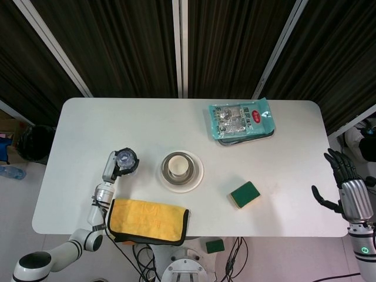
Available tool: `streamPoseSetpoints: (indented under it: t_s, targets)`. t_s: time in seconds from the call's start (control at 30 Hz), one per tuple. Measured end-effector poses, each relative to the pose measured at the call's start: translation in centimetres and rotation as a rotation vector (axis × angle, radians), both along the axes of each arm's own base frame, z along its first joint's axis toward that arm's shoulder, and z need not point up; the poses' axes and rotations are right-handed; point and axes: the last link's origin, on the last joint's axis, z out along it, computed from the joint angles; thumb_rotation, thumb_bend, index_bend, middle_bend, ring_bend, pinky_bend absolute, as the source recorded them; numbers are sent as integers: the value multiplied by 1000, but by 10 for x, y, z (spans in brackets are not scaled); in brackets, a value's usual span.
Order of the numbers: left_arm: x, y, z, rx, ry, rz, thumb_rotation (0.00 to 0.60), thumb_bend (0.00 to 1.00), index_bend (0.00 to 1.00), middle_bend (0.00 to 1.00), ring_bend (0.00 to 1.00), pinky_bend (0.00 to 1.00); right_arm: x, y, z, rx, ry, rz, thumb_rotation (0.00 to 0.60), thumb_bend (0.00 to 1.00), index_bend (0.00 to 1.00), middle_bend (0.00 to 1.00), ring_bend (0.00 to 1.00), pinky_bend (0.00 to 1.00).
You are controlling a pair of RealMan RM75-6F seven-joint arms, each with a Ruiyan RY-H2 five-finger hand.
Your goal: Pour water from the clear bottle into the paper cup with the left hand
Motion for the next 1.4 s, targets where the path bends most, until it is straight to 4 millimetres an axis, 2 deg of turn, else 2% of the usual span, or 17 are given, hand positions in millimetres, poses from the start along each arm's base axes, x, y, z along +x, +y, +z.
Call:
streamPoseSetpoints:
  t_s: [0.3,0.47,0.6,1.17,1.4]
  targets:
    - [-4,2,-2,-1,-4,15,600,372,445,523,465,498,0,-2,-2,4,9,-1,600,353,0,0,0,0]
    - [-4,2,-3,-9,-7,11,600,353,374,489,407,474,0,-1,-1,1,11,-4,600,353,0,0,0,0]
    - [-4,2,-3,-10,-6,12,600,350,359,470,382,457,-1,-1,-1,1,11,-6,600,353,0,0,0,0]
    - [-7,1,-2,-14,-6,7,600,282,149,304,239,320,-2,0,-1,0,13,-7,600,353,0,0,0,0]
    - [-11,1,0,-8,-4,13,600,262,114,265,210,290,-1,0,-1,2,15,-8,600,354,0,0,0,0]
